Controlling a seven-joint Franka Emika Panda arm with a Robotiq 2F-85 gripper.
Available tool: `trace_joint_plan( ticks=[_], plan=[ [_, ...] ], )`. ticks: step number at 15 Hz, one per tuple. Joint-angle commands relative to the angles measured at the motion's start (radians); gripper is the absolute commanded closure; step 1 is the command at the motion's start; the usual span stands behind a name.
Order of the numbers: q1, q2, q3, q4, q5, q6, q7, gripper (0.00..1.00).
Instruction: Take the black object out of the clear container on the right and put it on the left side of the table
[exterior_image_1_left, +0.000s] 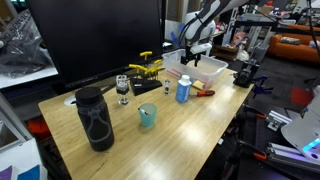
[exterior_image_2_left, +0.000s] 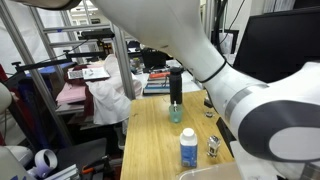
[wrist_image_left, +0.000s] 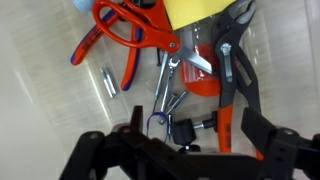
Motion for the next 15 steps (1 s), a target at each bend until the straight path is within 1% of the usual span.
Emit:
trace_joint_plan(
  ticks=[1,7,15],
  plan=[
    [-0.039,0.056,0.029,0.053,0.027,0.052,-0.059,0.0],
    [-0.056,0.131,0.039,0.119,0.037,0.095,-0.078,0.0],
    [-0.108,0.172,0.077,0.153,0.118,0.098,-0.098,0.0]
  ],
)
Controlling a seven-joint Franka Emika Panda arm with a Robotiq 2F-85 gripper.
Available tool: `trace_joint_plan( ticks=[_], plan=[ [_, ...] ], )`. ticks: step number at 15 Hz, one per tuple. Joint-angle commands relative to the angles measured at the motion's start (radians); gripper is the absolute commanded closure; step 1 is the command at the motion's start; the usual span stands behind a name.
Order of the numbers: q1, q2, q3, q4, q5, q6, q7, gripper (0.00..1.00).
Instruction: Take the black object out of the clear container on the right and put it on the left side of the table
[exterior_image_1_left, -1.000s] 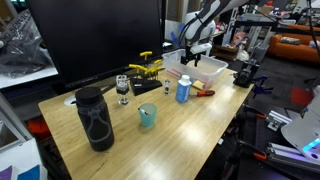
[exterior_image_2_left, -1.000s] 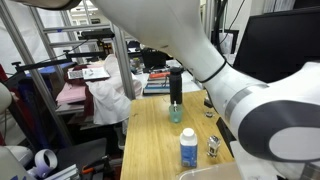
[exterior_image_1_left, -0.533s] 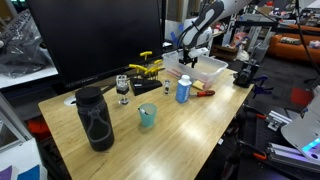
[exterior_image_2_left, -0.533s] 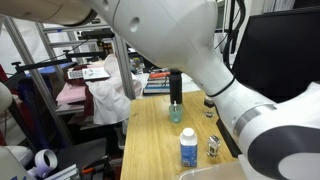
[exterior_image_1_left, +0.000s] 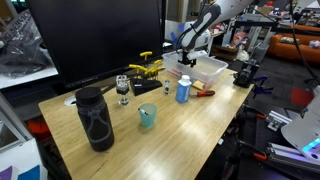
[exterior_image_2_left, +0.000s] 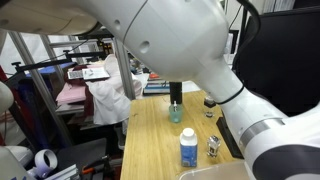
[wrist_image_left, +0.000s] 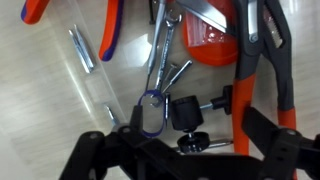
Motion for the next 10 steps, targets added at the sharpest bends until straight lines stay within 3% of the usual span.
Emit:
trace_joint_plan(
  ticks=[1,6,7,8,10],
  plan=[
    [-0.048,0.014,0.039,0.016,0.055,0.012,-0.04,0.0],
    [-0.072,0.019,0.05,0.022,0.097,0.017,-0.054,0.0],
    [-0.076,0.02,0.053,0.024,0.102,0.017,-0.057,0.05],
    [-0.08,0.021,0.058,0.024,0.109,0.022,-0.062,0.23],
    [-0.086,0.023,0.062,0.027,0.12,0.026,-0.066,0.33]
  ],
)
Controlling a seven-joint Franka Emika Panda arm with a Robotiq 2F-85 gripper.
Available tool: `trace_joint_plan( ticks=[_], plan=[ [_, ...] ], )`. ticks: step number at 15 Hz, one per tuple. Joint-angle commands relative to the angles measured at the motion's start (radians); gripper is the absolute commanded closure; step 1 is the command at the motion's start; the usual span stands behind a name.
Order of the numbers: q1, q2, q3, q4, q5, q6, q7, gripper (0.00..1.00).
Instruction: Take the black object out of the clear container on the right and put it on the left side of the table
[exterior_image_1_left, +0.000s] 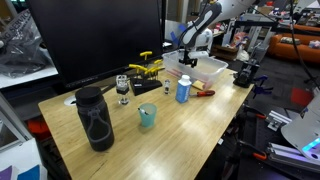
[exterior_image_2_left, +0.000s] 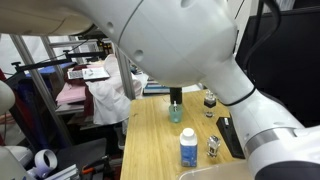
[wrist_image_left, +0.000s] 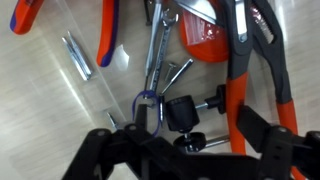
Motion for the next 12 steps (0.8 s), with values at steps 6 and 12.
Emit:
trace_joint_plan(
  ticks=[6,12],
  plan=[
    [-0.054,0.042,0.043,0.04,0.068,0.028,-0.048,0.74],
    [-0.069,0.045,0.064,0.041,0.095,0.044,-0.06,0.91]
  ],
)
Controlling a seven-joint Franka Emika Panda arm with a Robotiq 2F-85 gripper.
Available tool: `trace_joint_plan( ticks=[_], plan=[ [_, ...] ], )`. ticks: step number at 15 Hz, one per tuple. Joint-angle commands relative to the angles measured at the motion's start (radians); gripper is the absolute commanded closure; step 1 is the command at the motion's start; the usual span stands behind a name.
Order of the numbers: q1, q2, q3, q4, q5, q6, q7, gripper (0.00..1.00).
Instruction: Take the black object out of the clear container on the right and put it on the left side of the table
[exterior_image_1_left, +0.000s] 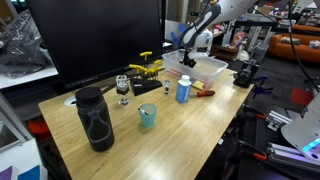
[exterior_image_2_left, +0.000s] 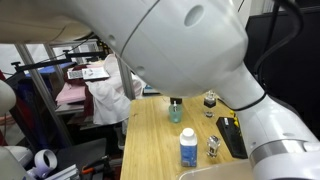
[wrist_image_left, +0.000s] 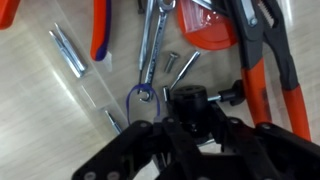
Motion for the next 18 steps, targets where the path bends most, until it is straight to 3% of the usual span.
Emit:
trace_joint_plan(
  ticks=[1,8,18],
  plan=[
    [-0.022,0.008,0.035,0.006,0.035,0.025,-0.04,0.91],
    [0.036,-0.136,-0.01,-0.12,-0.007,0.121,0.002,0.91],
    [0.121,-0.318,-0.023,-0.317,-0.04,0.31,0.024,0.91]
  ],
)
